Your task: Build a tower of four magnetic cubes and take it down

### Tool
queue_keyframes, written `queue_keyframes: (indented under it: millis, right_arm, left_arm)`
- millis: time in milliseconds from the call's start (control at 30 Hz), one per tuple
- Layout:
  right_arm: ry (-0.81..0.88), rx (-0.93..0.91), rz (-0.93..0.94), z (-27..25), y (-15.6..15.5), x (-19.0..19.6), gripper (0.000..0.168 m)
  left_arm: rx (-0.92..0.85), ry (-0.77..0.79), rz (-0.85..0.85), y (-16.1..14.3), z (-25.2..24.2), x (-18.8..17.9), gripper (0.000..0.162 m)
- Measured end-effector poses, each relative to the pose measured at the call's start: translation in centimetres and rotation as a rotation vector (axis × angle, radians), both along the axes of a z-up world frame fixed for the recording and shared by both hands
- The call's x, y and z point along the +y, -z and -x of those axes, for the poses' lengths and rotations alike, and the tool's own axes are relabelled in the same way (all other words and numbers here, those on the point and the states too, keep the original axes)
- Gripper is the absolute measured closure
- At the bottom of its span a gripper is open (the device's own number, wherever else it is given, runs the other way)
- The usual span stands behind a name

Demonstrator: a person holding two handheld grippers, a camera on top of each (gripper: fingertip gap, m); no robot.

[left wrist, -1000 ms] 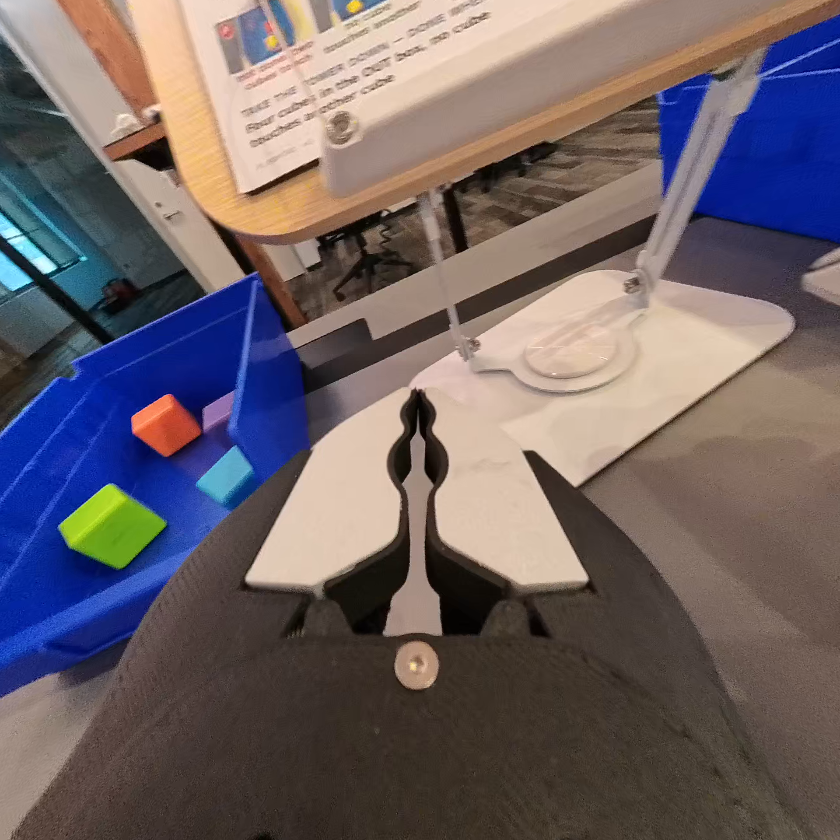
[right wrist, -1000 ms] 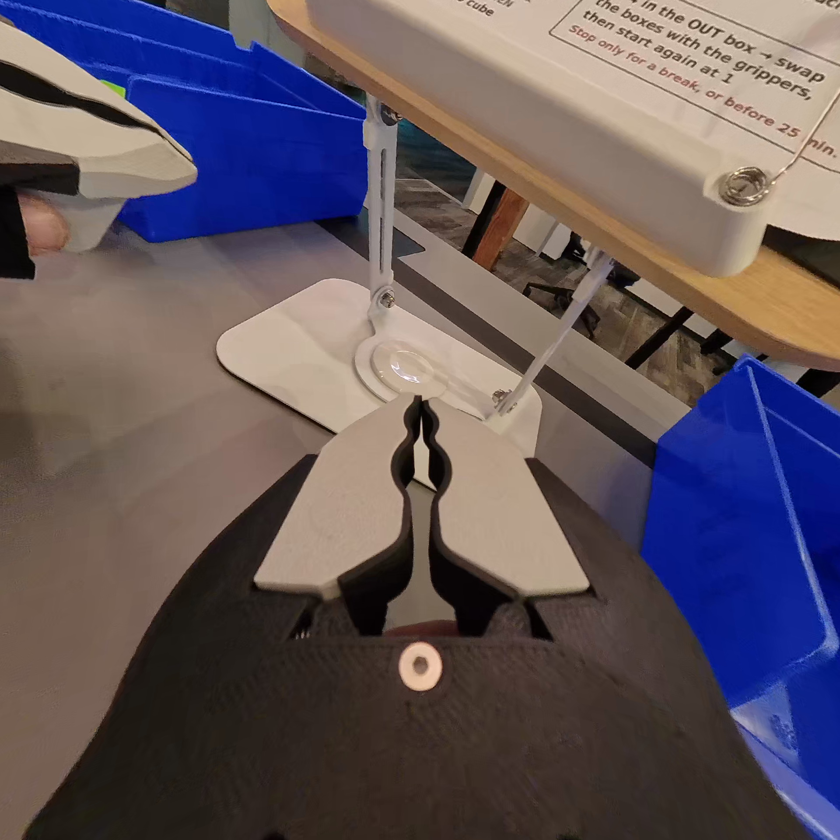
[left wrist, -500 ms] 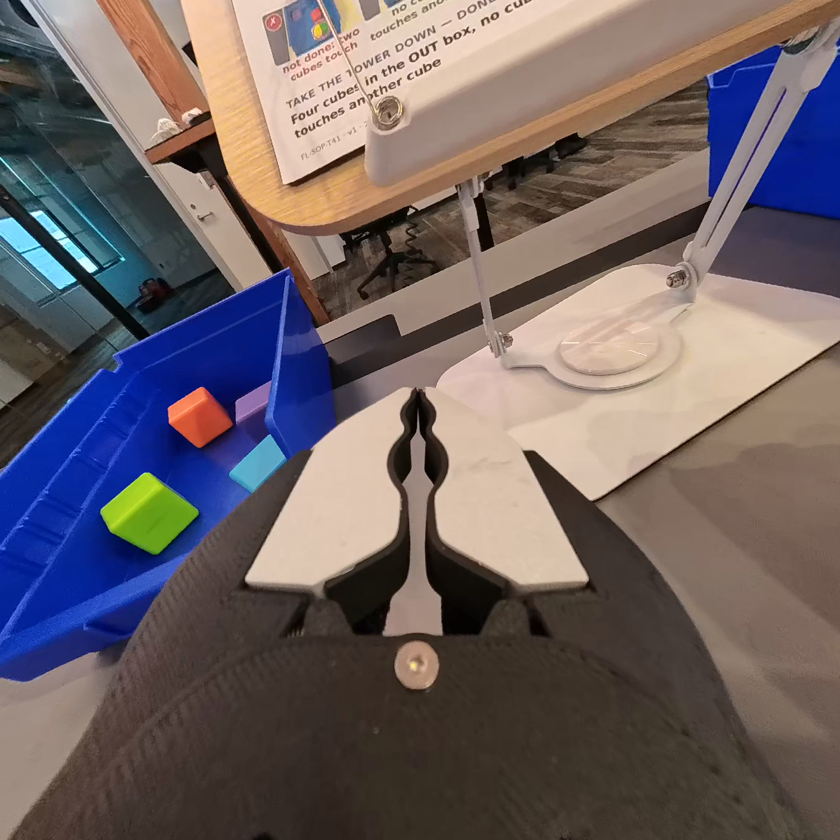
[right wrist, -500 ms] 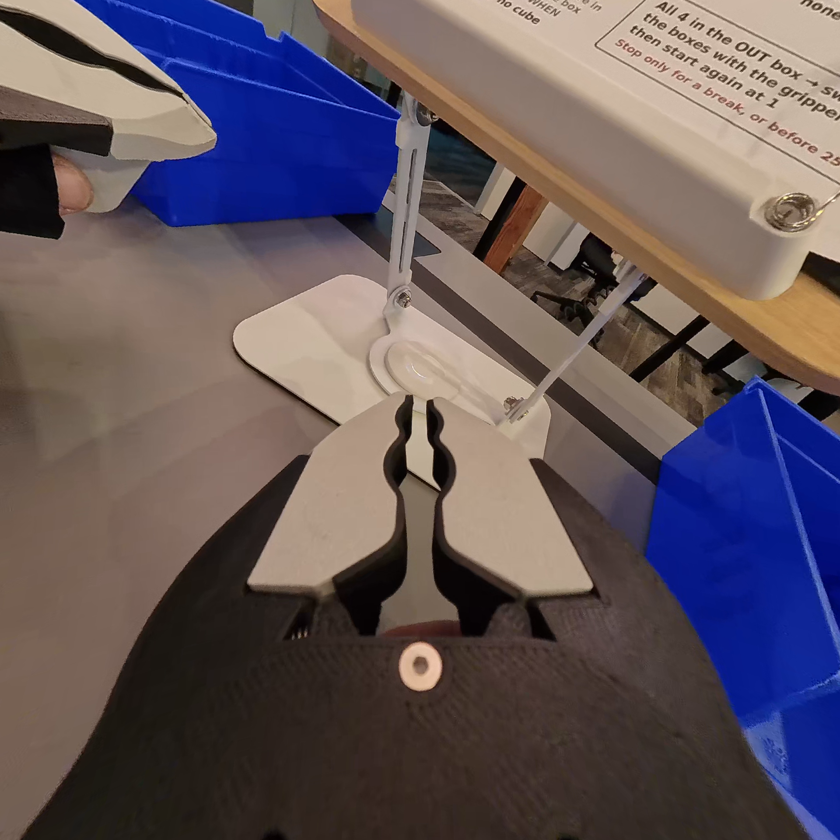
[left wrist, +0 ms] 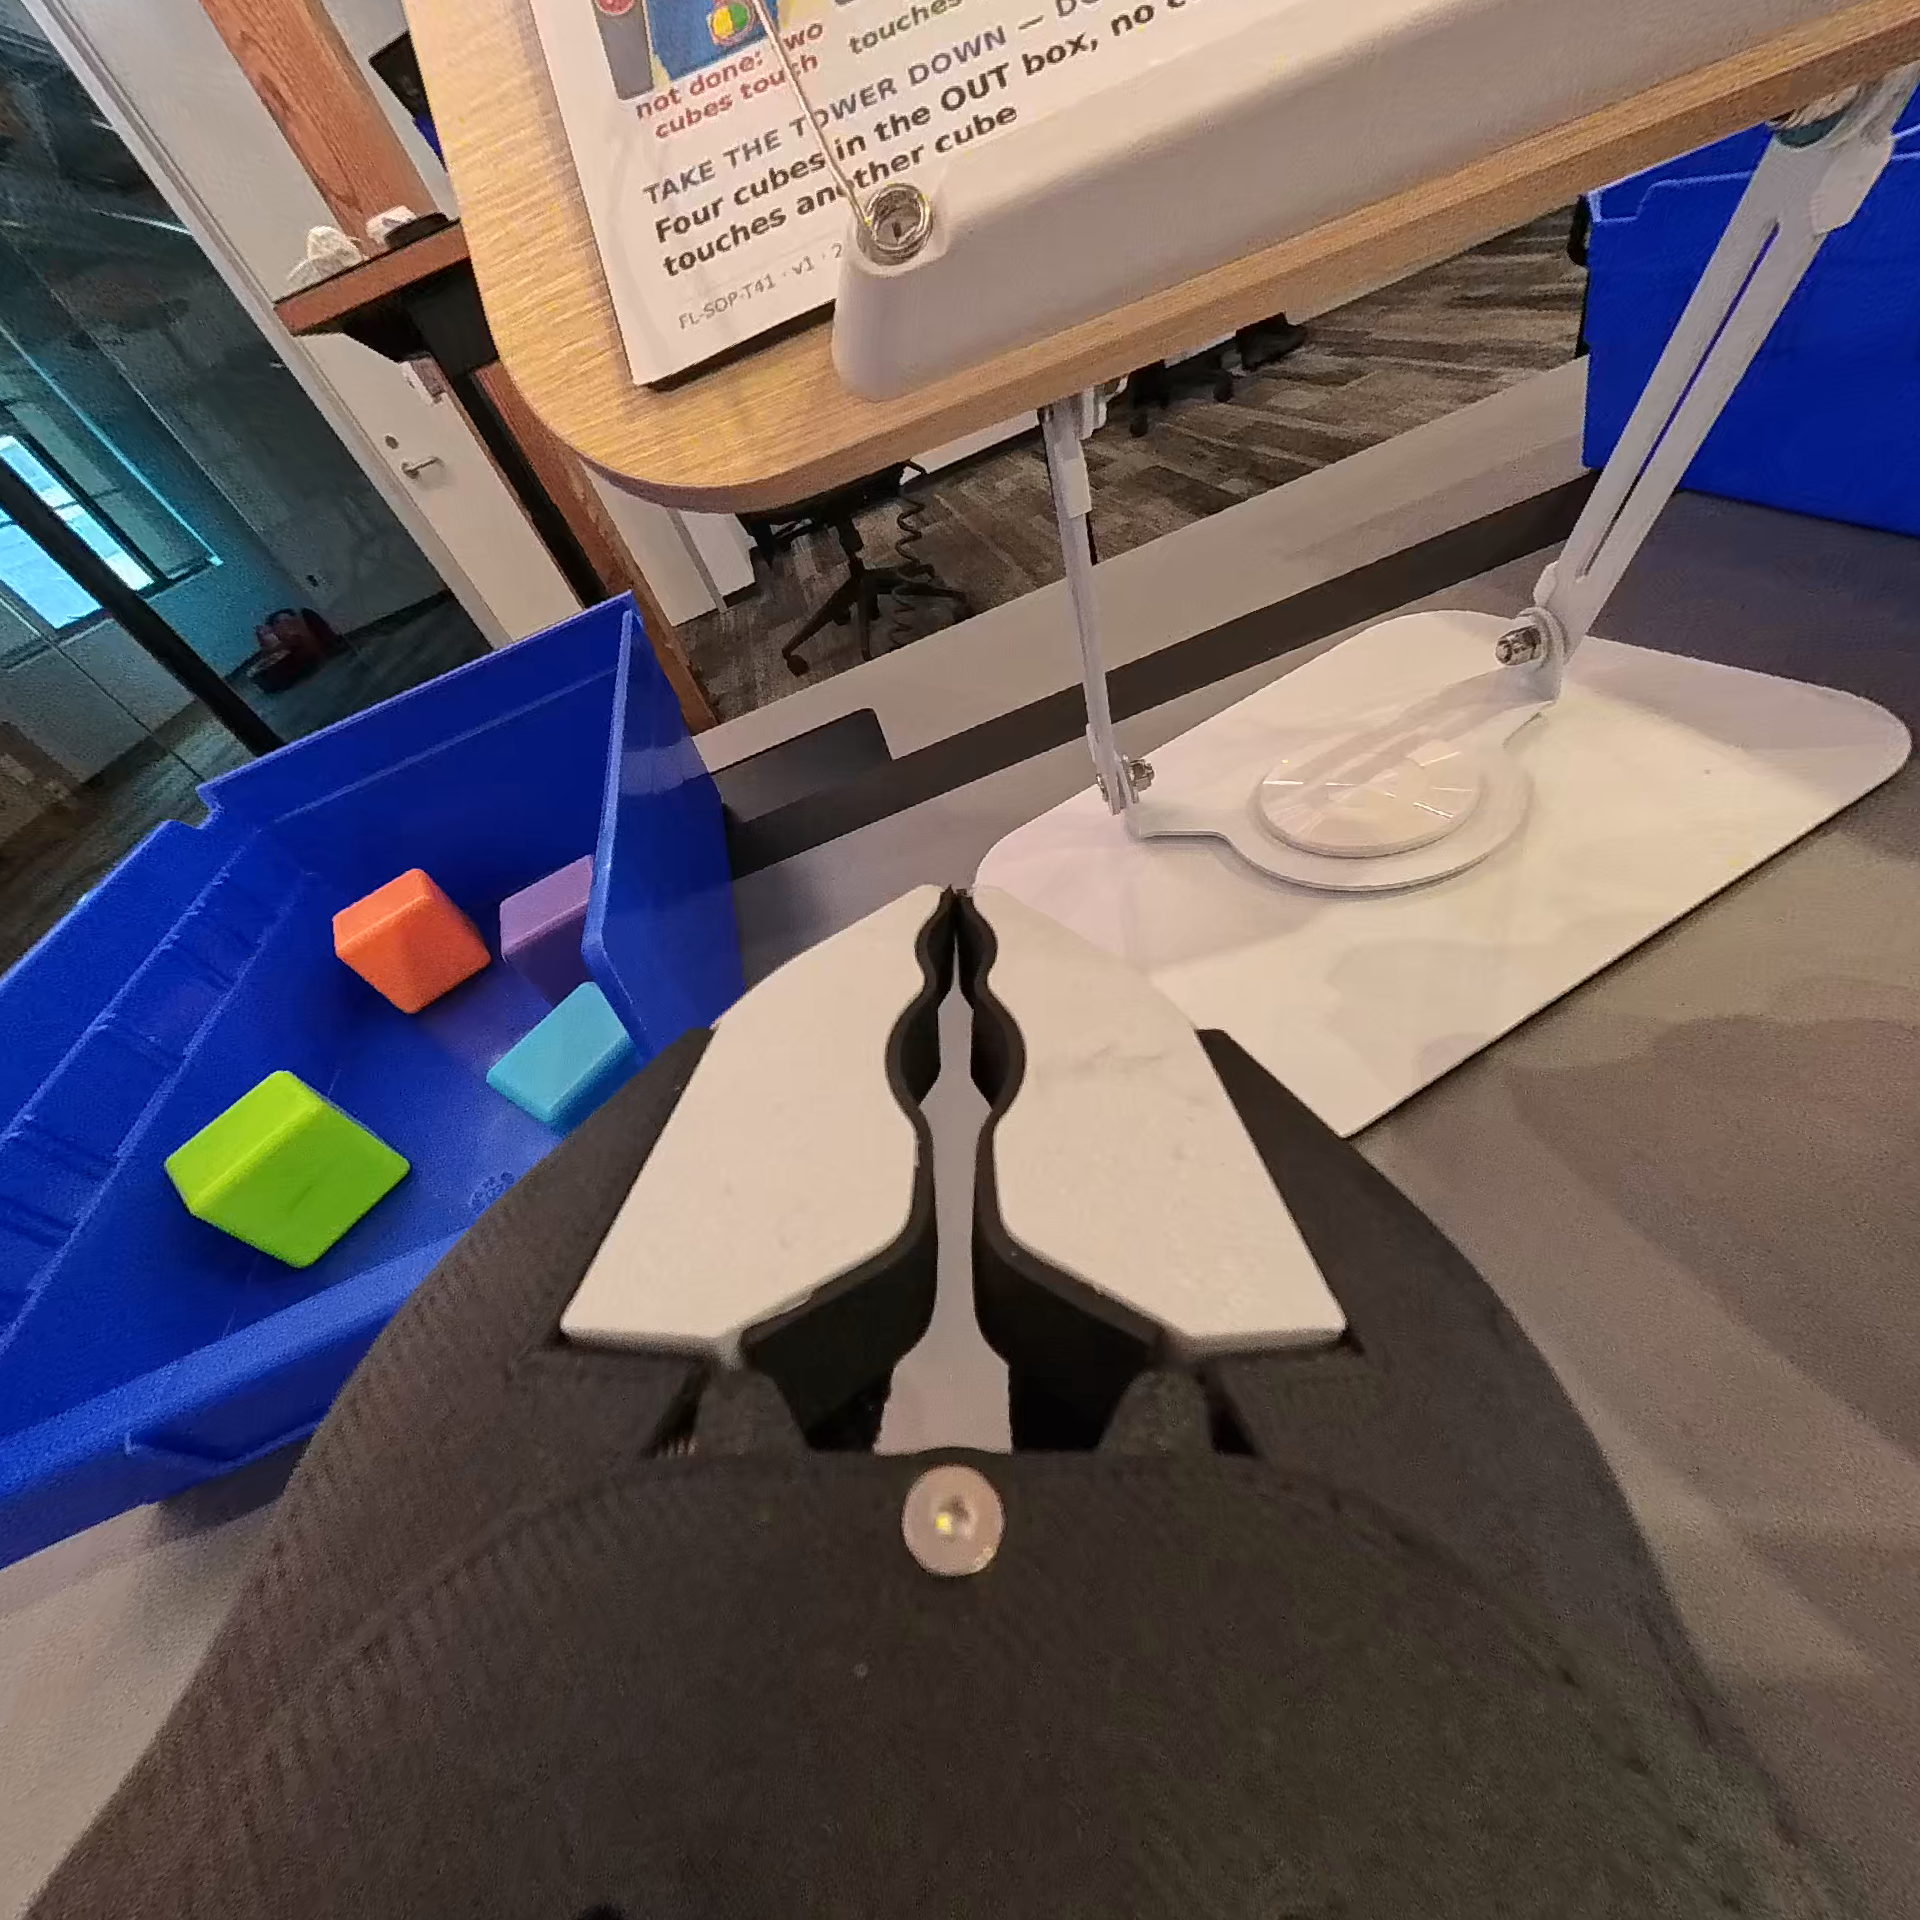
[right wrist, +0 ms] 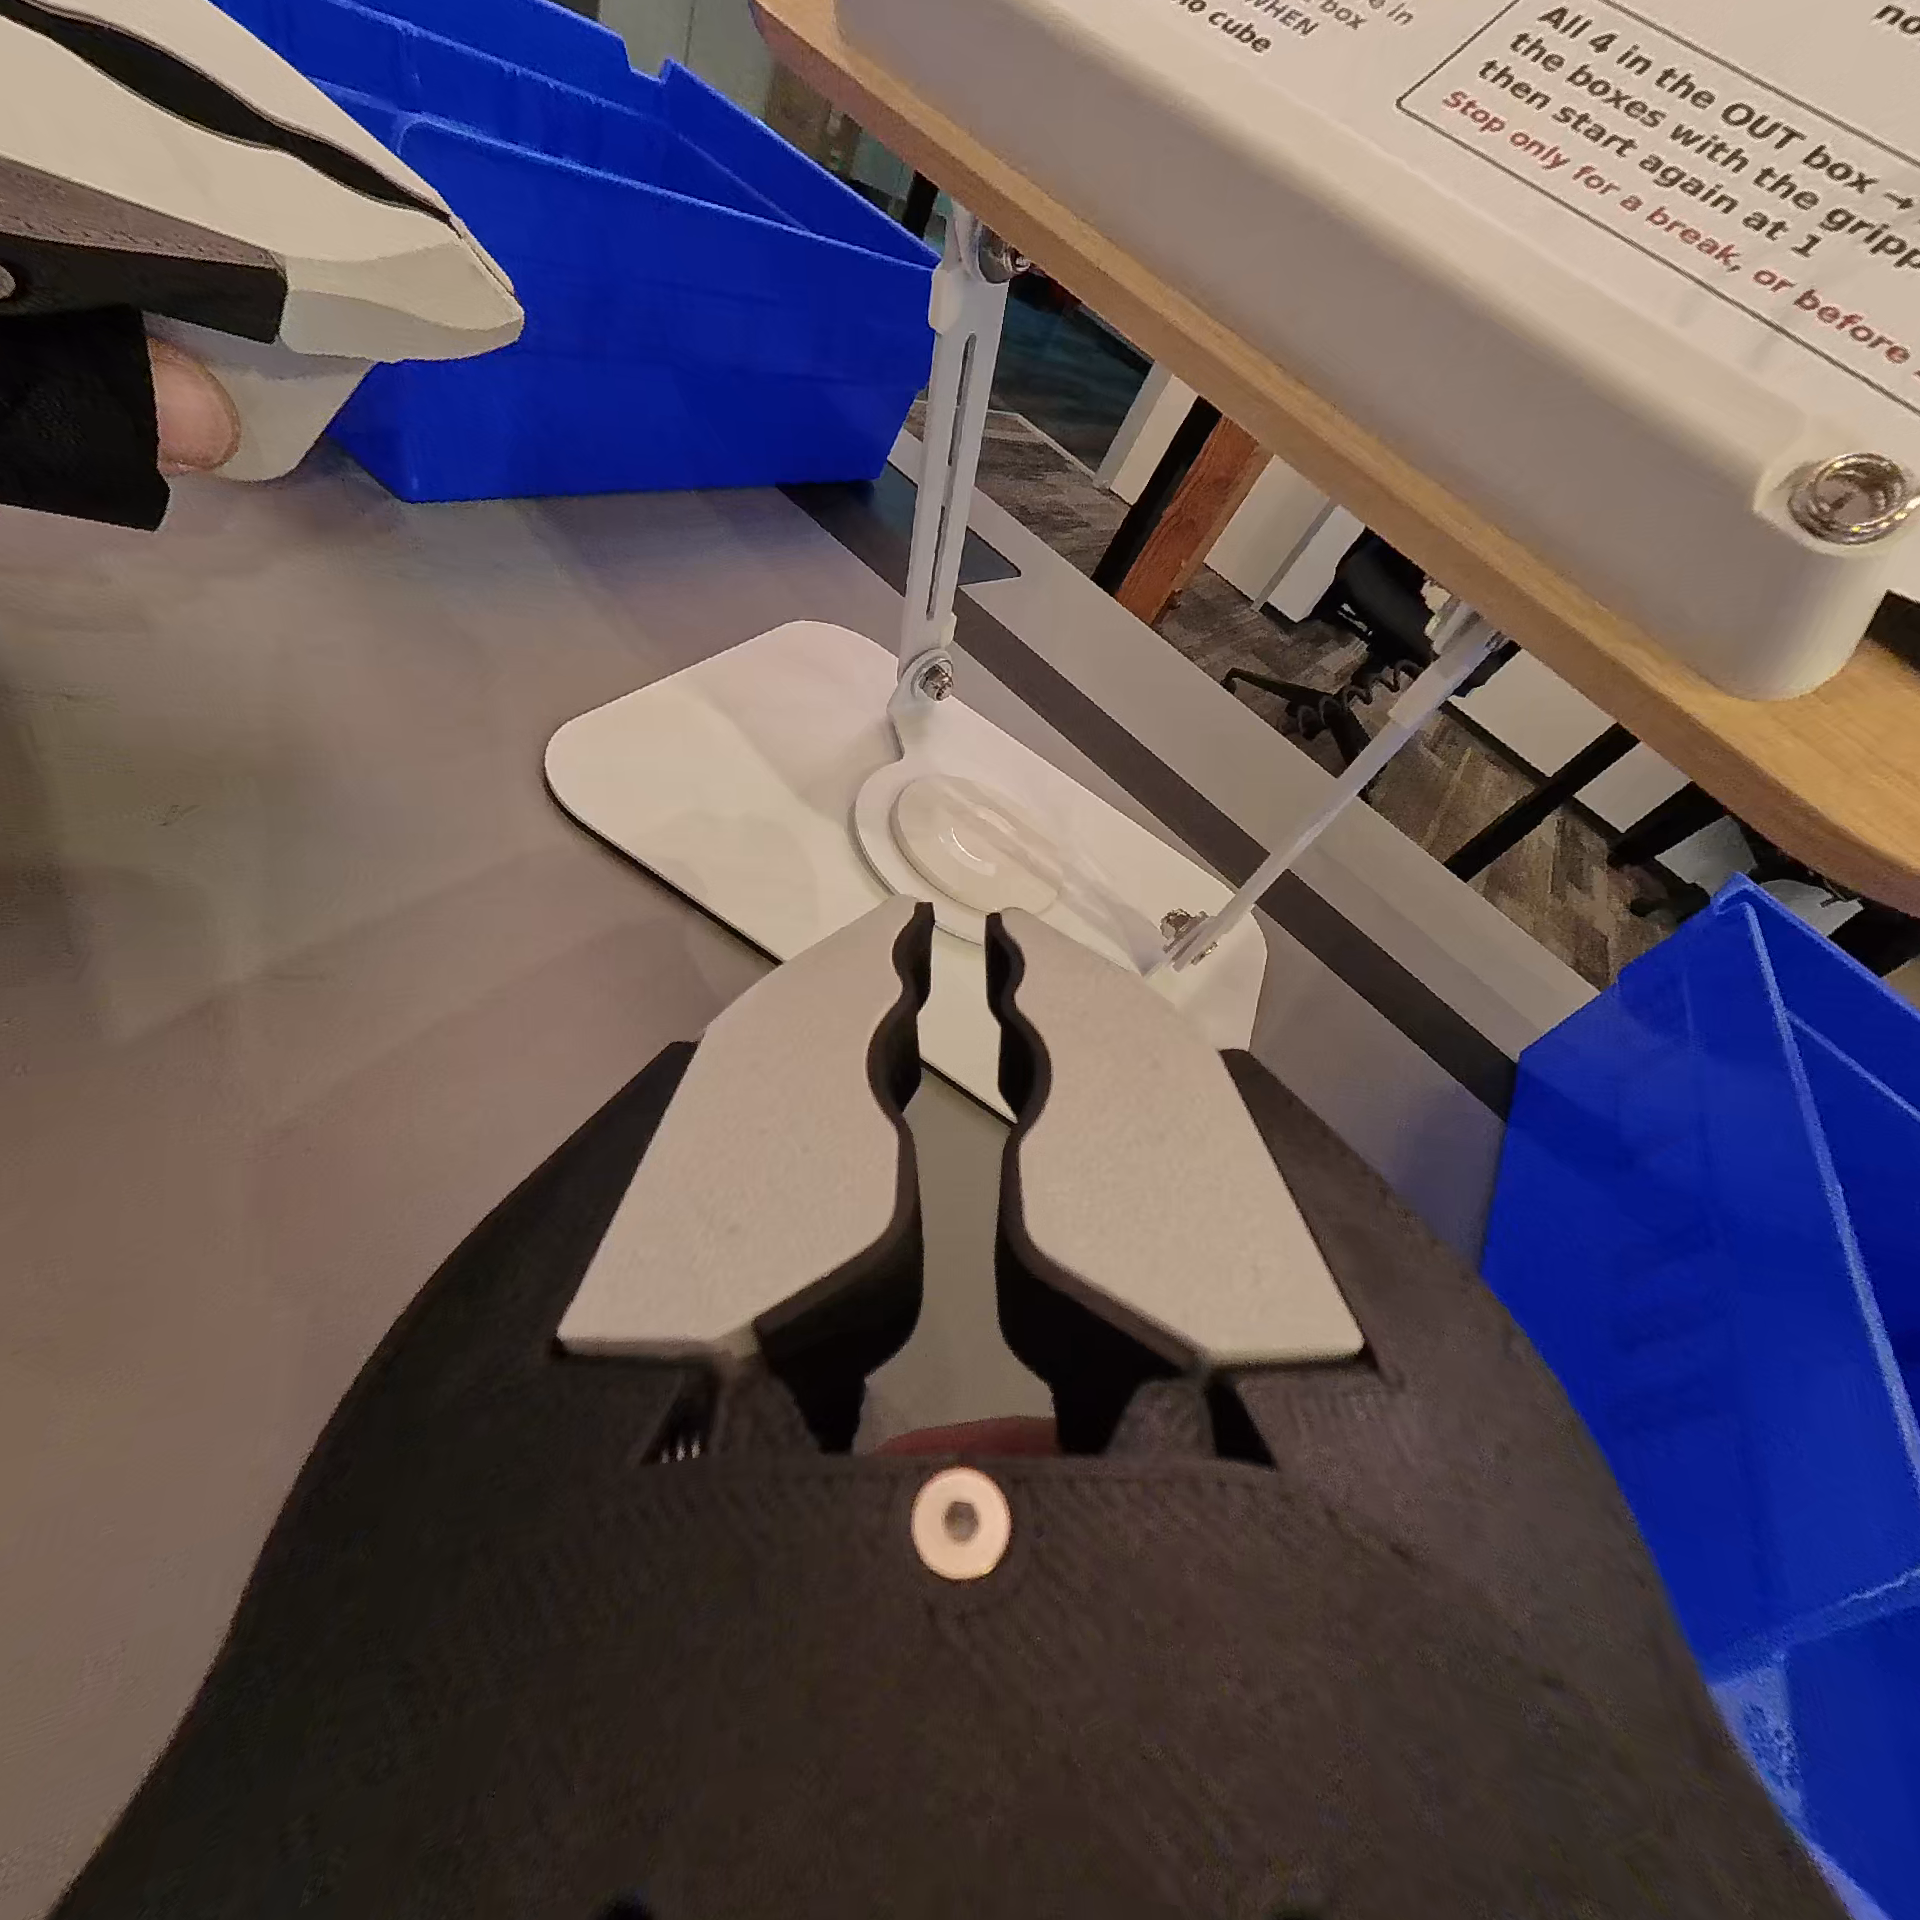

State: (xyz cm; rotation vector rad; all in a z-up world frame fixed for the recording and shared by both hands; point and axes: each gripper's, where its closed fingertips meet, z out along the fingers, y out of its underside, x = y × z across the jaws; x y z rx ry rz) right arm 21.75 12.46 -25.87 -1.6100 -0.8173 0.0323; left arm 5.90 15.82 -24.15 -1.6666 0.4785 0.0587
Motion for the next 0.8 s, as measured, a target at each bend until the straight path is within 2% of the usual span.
queue_keyframes:
  millis: [800]
  right_arm:
    - [0.024,-0.005,-0.010,-0.35,-0.04,0.29,0.154]
  left_arm:
    - [-0.007,0.010,0.013,0.26,-0.15,0.05,0.162]
